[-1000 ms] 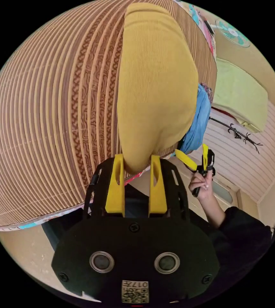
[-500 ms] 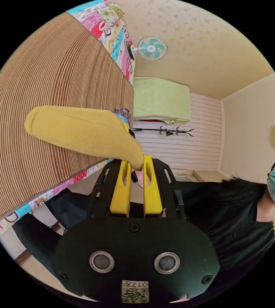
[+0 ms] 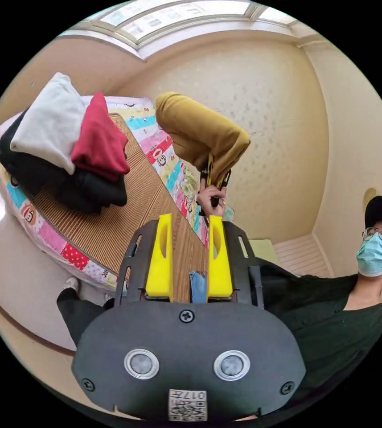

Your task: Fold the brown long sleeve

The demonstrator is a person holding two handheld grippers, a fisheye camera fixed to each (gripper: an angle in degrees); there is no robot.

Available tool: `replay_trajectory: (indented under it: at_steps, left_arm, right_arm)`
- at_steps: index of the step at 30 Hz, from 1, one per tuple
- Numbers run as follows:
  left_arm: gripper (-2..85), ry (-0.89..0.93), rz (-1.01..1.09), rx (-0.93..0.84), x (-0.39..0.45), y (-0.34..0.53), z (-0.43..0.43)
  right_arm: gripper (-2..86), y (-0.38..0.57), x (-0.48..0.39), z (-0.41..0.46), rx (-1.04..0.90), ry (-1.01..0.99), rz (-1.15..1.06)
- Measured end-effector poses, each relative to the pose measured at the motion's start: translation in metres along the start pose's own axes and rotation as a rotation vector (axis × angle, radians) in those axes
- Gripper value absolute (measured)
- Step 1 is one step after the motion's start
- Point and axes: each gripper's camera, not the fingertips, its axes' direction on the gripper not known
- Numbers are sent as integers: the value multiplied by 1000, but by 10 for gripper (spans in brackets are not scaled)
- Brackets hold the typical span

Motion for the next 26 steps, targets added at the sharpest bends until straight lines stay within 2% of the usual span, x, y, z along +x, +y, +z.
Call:
replay_trajectory:
  at_steps: [2, 5, 10, 15, 17, 20, 26]
  left_arm:
    - [120, 19, -80, 108, -18, 14, -36]
    - [121, 91, -133, 197, -30, 28, -57]
    - [118, 229, -150, 199, -24, 30, -41]
    - [114, 404, -162, 56, -4, 24, 37]
    - [113, 435, -170, -63, 12, 28, 94]
    - [113, 466, -160, -201, 38, 47, 170]
    - [113, 482, -103, -459, 103, 127, 316]
  right_arm:
    - [99, -1, 53, 34, -58, 221, 84]
    - [70, 30, 115, 22, -123, 532, 263]
    - [54, 98, 135, -79, -194, 754, 377]
    - [64, 139, 66, -236, -103, 1172, 445]
    - [65, 160, 12, -307, -15, 1374, 482]
    - [66, 198, -48, -379, 144, 1532, 549]
    - [67, 298, -88, -462, 468, 1523, 705]
